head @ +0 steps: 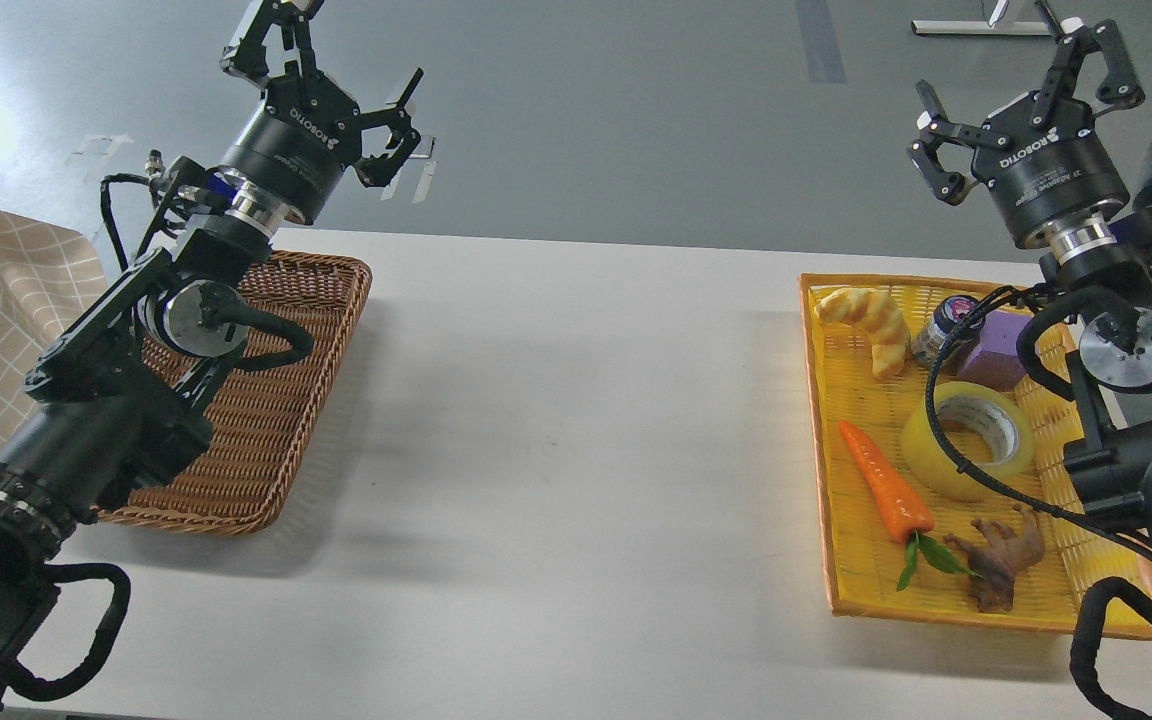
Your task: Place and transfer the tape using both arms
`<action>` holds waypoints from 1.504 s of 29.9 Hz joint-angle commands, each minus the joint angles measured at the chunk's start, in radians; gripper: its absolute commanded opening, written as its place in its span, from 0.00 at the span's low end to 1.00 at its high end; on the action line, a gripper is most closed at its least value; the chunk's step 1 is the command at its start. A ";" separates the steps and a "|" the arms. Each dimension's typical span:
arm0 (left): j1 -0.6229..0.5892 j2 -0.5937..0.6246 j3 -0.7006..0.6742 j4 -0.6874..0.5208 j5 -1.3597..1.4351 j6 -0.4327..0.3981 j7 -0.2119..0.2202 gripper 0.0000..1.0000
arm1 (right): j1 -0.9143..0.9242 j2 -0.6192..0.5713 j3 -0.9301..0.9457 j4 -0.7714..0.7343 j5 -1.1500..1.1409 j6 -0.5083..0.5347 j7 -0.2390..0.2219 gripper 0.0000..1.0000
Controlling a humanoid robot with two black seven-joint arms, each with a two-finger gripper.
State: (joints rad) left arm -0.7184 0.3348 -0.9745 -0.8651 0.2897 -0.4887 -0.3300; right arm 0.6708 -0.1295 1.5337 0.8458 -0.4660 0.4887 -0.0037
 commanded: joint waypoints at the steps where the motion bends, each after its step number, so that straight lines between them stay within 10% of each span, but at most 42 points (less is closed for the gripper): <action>1: 0.001 0.000 -0.001 0.001 -0.001 0.000 0.000 0.98 | -0.003 0.010 0.000 0.007 0.001 0.000 0.001 1.00; 45: -0.016 -0.003 0.013 -0.002 0.003 0.000 0.005 0.98 | -0.004 0.016 -0.001 0.015 0.000 0.000 0.008 1.00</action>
State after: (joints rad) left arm -0.7350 0.3319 -0.9618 -0.8667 0.2923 -0.4887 -0.3246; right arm 0.6671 -0.1135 1.5312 0.8607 -0.4664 0.4888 0.0056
